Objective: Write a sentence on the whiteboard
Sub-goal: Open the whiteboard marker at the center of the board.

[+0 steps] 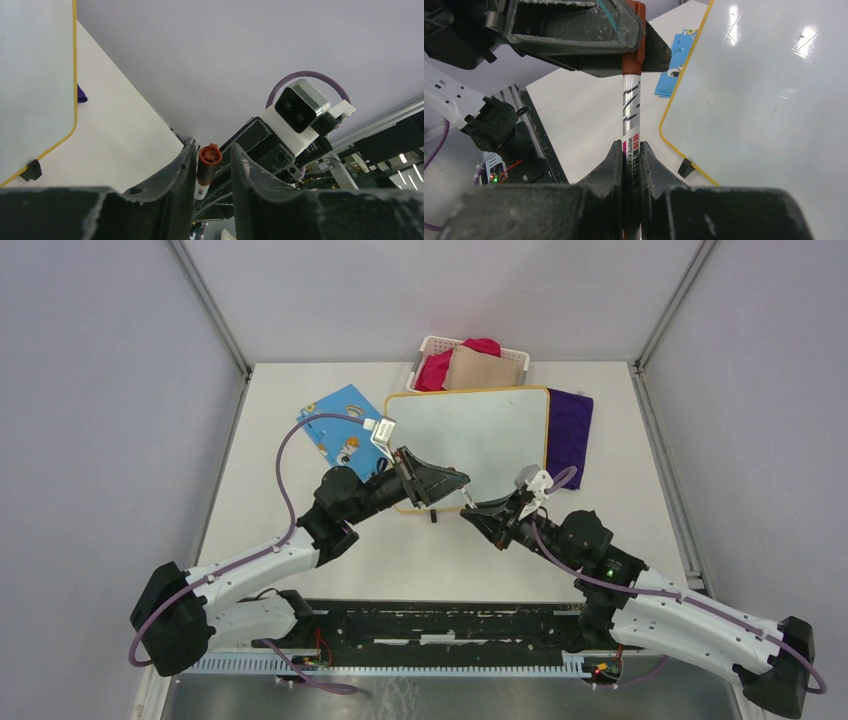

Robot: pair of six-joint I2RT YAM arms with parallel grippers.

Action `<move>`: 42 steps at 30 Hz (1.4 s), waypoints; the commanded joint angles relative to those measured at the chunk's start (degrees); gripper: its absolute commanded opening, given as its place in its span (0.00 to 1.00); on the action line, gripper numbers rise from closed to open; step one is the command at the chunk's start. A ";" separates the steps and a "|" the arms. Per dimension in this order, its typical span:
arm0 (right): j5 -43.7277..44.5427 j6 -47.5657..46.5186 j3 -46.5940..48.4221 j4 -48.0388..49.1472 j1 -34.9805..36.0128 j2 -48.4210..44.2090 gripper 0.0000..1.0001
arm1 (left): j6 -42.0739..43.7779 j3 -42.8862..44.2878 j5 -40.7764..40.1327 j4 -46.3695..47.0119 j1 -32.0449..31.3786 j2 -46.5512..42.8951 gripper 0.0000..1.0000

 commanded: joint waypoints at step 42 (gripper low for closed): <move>0.28 6.03 -5.82 2.69 -0.12 -6.50 0.00 | 9.34 8.38 -10.67 -13.35 3.43 -12.37 0.02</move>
